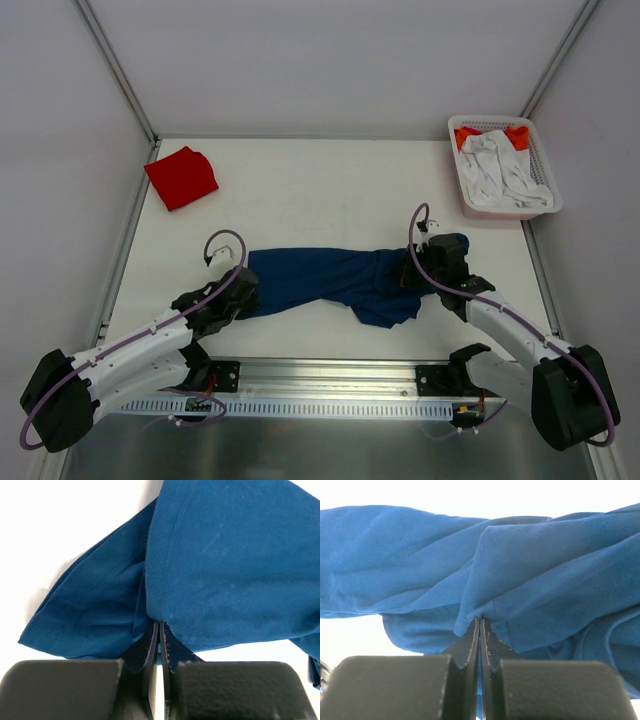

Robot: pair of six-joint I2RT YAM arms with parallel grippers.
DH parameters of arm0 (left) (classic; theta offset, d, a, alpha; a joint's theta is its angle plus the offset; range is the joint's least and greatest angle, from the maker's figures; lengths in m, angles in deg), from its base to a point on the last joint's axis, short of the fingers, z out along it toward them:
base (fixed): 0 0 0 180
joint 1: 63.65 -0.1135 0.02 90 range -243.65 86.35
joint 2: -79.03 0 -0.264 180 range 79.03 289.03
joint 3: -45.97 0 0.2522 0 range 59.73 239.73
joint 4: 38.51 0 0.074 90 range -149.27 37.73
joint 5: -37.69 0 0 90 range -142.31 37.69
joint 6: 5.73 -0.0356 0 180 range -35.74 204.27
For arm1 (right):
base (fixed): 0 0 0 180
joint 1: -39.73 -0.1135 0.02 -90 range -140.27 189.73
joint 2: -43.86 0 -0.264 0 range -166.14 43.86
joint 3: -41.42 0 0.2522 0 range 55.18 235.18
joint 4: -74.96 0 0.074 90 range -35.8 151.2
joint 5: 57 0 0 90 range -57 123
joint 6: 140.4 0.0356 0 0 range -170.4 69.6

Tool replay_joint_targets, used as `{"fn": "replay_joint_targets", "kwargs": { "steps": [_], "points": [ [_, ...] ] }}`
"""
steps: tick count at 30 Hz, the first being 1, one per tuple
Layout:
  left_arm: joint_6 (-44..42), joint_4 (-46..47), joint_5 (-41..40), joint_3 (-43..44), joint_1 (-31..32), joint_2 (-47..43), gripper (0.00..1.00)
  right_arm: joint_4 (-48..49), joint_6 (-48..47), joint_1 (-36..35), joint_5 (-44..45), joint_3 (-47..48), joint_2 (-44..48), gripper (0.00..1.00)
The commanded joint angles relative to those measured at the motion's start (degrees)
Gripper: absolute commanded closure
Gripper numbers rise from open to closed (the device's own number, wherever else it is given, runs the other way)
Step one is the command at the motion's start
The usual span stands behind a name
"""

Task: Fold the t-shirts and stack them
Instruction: Flatten out the tshirt

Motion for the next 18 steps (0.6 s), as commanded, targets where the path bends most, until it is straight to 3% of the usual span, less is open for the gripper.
{"fn": "replay_joint_targets", "kwargs": {
  "steps": [1,13,18],
  "points": [
    [-2.31,0.37,-0.16,2.79,-0.18,-1.34,1.0,-1.2,-0.3,-0.46,0.46,3.04,2.9,1.0],
    [-16.11,-0.16,-4.55,21.5,-0.18,-3.89,1.0,-17.11,-6.19,-0.46,3.97,18.23,13.0,1.0],
    [-25.15,-1.04,-7.71,33.37,-0.18,-6.09,1.0,-24.93,-9.89,-0.55,7.04,30.88,15.38,1.0]
  ]
}}
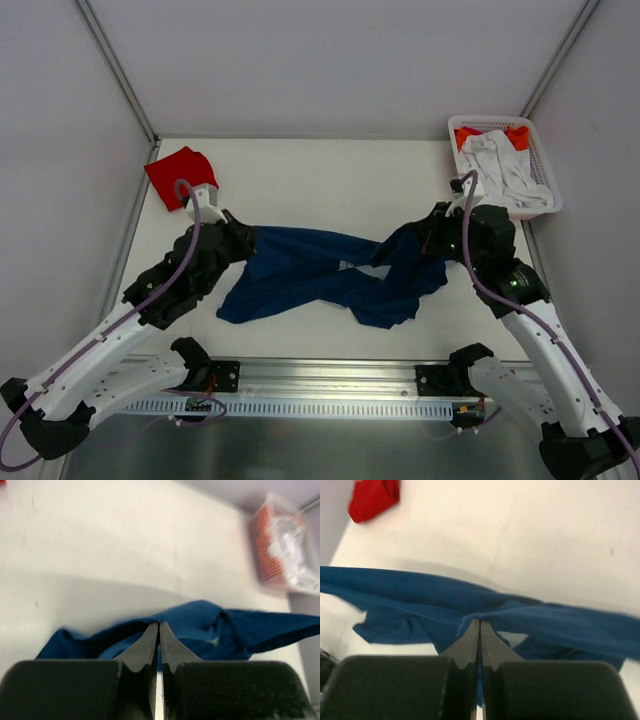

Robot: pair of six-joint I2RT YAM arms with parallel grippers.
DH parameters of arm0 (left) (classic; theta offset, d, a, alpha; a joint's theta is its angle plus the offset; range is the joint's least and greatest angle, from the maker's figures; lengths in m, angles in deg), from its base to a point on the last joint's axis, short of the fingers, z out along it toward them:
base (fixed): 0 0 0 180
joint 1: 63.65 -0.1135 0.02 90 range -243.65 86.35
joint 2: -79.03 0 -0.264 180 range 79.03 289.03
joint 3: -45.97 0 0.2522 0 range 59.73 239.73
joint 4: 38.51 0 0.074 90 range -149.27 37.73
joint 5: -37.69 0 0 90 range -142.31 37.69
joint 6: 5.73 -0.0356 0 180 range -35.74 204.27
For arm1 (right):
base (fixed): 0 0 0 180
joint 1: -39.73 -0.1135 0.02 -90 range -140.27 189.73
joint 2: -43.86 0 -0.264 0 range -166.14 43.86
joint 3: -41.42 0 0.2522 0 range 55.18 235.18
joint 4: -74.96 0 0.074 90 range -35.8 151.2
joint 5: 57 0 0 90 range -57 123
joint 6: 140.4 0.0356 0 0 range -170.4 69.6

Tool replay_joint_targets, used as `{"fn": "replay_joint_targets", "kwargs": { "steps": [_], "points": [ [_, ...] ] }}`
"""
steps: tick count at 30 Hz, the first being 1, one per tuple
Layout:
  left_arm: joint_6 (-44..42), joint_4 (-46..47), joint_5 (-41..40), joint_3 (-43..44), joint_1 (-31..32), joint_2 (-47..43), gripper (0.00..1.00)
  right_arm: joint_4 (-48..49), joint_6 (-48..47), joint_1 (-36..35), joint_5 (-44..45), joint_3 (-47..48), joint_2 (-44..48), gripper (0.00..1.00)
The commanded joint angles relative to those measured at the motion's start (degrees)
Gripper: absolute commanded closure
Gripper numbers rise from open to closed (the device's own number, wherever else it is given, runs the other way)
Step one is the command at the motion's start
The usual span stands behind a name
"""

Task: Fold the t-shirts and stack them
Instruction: Flatten out the tshirt

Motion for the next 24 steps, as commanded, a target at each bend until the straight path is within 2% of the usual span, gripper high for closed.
{"fn": "replay_joint_targets", "kwargs": {
  "steps": [1,8,13,24],
  "points": [
    [-9.93,0.16,-5.44,8.9,-0.18,-3.22,1.0,-5.72,-5.24,-0.29,3.07,9.71,2.55,1.0],
    [-21.44,-0.63,-8.96,25.32,-0.18,-7.09,1.0,-12.58,-10.44,-0.2,8.59,27.56,4.05,1.0],
    [-25.94,-0.89,-7.65,33.77,-0.18,-9.73,1.0,-13.47,-13.6,-0.2,10.54,38.1,6.77,1.0],
    [-29.37,-0.72,-1.06,44.15,-0.79,-15.97,1.0,-8.99,-18.09,-0.2,13.44,45.76,16.18,1.0]
  ]
}}
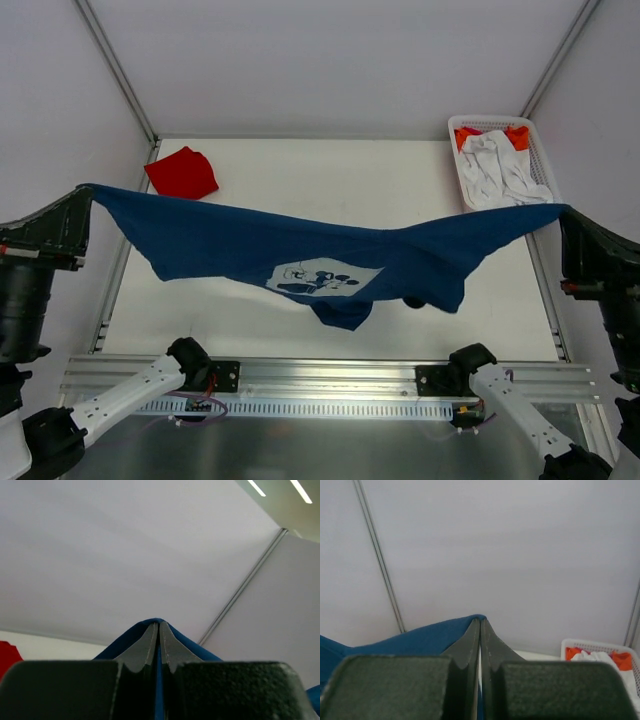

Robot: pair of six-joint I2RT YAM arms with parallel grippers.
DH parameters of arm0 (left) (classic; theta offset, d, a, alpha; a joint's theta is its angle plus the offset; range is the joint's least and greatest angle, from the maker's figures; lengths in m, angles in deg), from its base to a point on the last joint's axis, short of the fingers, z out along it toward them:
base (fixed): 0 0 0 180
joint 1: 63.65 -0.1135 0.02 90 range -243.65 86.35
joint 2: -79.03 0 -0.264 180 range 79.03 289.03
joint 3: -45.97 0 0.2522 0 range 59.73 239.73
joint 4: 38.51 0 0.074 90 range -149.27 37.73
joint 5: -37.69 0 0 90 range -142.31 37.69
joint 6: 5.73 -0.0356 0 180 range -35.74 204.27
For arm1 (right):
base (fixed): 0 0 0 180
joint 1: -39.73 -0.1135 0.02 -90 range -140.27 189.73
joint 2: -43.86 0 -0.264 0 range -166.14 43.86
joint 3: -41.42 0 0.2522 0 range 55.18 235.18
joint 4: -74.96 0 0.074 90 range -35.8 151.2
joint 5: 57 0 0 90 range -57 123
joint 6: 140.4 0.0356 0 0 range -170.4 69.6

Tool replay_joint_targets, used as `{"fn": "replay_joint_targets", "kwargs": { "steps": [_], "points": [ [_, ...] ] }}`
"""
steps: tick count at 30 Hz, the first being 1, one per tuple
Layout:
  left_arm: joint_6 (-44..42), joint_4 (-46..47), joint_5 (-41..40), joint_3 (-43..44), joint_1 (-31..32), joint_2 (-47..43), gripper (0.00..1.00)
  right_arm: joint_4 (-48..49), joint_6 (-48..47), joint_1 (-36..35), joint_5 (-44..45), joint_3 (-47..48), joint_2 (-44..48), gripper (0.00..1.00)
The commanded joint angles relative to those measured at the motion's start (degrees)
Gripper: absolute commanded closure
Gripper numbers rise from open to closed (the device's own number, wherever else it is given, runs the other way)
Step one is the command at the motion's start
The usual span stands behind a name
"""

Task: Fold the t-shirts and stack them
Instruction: Flatten out the tshirt

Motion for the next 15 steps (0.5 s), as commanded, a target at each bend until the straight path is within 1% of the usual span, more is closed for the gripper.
{"fn": "replay_joint_targets", "kwargs": {
  "steps": [1,5,10,15],
  "points": [
    [-2.86,1.38,3.9,4.64,-1.12,-2.09,1.0,3.98,-3.19,-0.15,2.78,2.67,1.73,1.0],
    [-2.33,1.38,7.33,7.72,-3.49,-3.5,1.0,6.09,-3.19,-0.15,2.78,4.34,4.19,1.0],
    [-1.19,1.47,12.08,12.28,-7.96,-4.64,1.0,10.12,-2.75,-0.15,1.9,5.04,6.3,1.0],
    [-0.49,1.38,16.3,16.25,-11.31,-4.73,1.0,14.6,-2.84,-0.15,1.2,3.47,8.41,1.0]
  ]
}}
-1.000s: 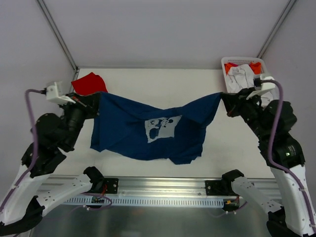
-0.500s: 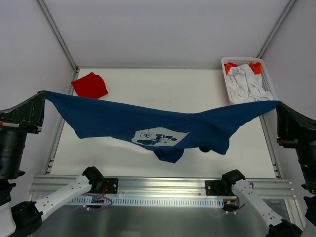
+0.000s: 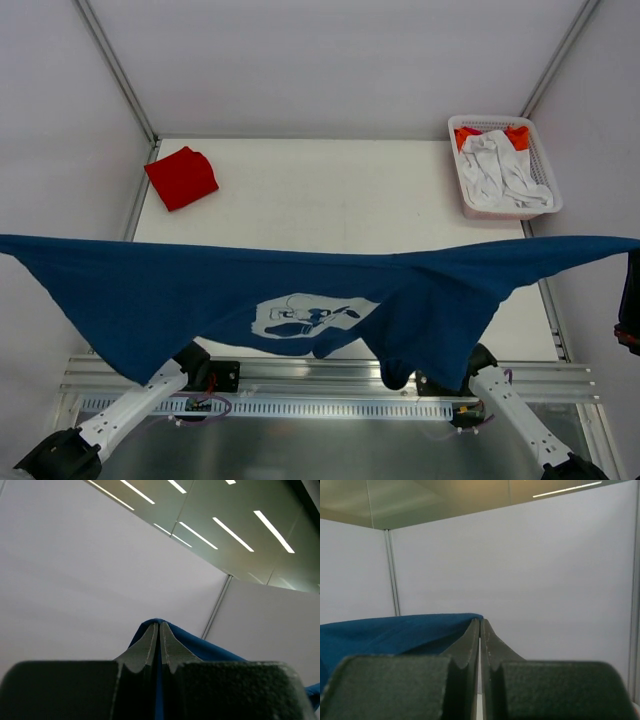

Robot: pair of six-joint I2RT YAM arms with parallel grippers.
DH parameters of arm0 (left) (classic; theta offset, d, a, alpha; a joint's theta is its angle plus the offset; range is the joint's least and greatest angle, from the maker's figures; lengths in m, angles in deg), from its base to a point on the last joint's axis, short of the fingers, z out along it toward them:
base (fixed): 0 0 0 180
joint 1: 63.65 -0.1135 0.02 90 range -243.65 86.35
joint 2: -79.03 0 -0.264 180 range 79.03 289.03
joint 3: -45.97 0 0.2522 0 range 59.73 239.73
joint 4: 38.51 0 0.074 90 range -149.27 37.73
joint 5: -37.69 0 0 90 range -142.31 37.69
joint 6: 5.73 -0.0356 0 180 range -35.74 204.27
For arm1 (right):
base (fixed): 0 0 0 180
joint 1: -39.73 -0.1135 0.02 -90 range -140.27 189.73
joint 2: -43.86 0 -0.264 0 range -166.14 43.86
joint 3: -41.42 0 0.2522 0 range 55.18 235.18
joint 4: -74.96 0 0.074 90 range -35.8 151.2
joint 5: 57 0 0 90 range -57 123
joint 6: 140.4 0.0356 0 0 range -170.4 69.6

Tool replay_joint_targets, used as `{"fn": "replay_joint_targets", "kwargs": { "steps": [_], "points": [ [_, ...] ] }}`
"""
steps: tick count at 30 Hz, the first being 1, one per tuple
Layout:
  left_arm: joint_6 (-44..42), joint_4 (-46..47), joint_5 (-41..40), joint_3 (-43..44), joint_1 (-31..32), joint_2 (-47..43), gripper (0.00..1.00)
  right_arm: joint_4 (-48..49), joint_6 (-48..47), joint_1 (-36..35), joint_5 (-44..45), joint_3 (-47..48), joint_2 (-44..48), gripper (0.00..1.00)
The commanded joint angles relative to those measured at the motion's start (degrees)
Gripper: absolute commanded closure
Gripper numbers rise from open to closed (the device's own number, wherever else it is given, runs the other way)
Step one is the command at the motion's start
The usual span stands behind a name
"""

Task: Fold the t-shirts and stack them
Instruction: Flatten out the tshirt

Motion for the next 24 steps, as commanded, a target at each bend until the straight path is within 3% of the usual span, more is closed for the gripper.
{"fn": "replay_joint_targets", "kwargs": {
  "steps": [1,11,24],
  "points": [
    [0.08,2.93,2.55,3.29,-2.03,-0.41,1.0,8.86,-1.42,-0.15,2.03,-0.58,1.9,1.0],
    [0.08,3.28,-0.6,-3.81,-2.29,2.84,1.0,8.09,2.08,-0.24,2.12,-4.88,-3.45,1.0],
    [-2.46,12.42,-5.35,-24.47,-2.29,12.68,1.0,12.21,5.17,-0.24,0.45,-21.04,-16.02,1.0]
  ]
}}
